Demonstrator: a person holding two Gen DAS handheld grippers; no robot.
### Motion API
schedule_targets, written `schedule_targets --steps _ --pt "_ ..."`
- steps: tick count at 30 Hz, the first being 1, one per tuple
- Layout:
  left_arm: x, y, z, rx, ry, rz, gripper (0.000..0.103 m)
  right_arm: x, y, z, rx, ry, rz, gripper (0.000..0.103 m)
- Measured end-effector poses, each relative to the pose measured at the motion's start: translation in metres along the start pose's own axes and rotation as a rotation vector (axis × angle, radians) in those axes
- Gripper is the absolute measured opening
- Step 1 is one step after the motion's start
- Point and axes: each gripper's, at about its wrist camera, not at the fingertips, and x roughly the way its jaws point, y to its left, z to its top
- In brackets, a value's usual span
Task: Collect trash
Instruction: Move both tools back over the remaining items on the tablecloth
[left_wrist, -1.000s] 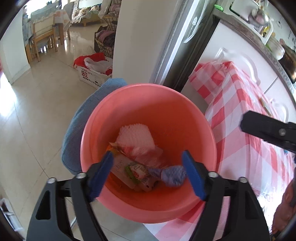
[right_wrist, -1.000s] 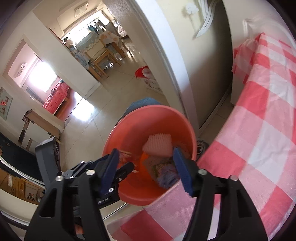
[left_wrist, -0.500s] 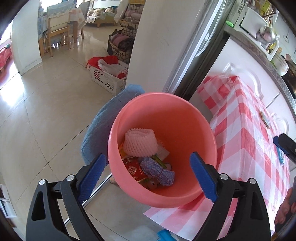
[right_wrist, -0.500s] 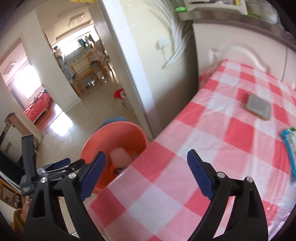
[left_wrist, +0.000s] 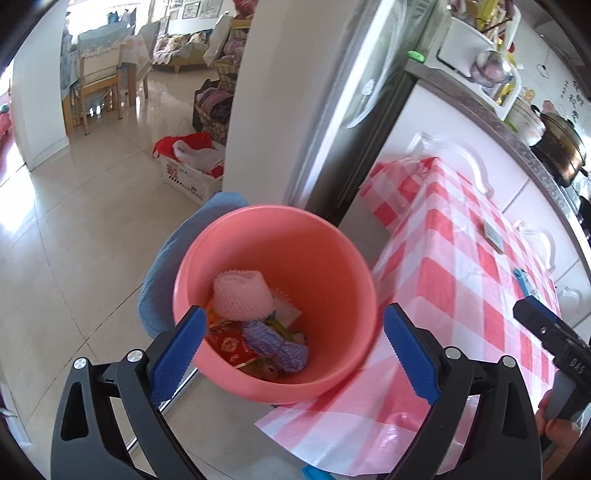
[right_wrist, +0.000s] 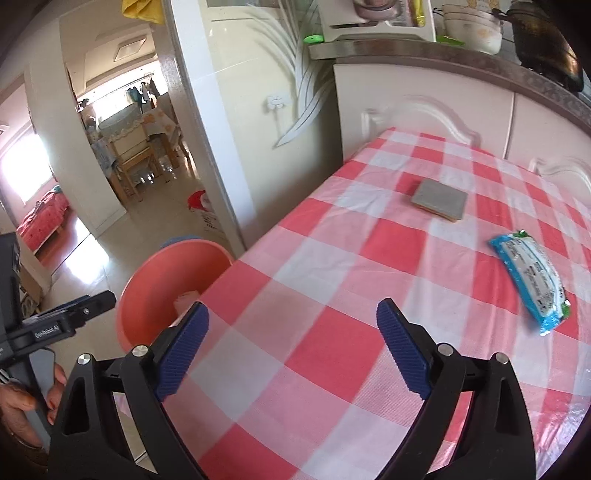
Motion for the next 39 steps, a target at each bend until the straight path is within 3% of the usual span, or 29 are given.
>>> schedule_targets --steps 7,21,39 --pt "-0.008 -0.025 -0.003 0.022 0.002 -0.059 0.096 -0.02 -0.015 -0.011 -0.001 -0.054 -0.07 0.093" --pt "-0.016 -0.086 -0.012 0.135 0.016 -0.074 0.096 -0.044 -0.037 -0.019 -0.031 -0.13 -0.145 0.094" --pt "-0.008 -0.14 -0.024 0.221 0.05 -0.07 0.096 -0.055 -0.097 -0.02 0.043 -0.168 -0.233 0.094"
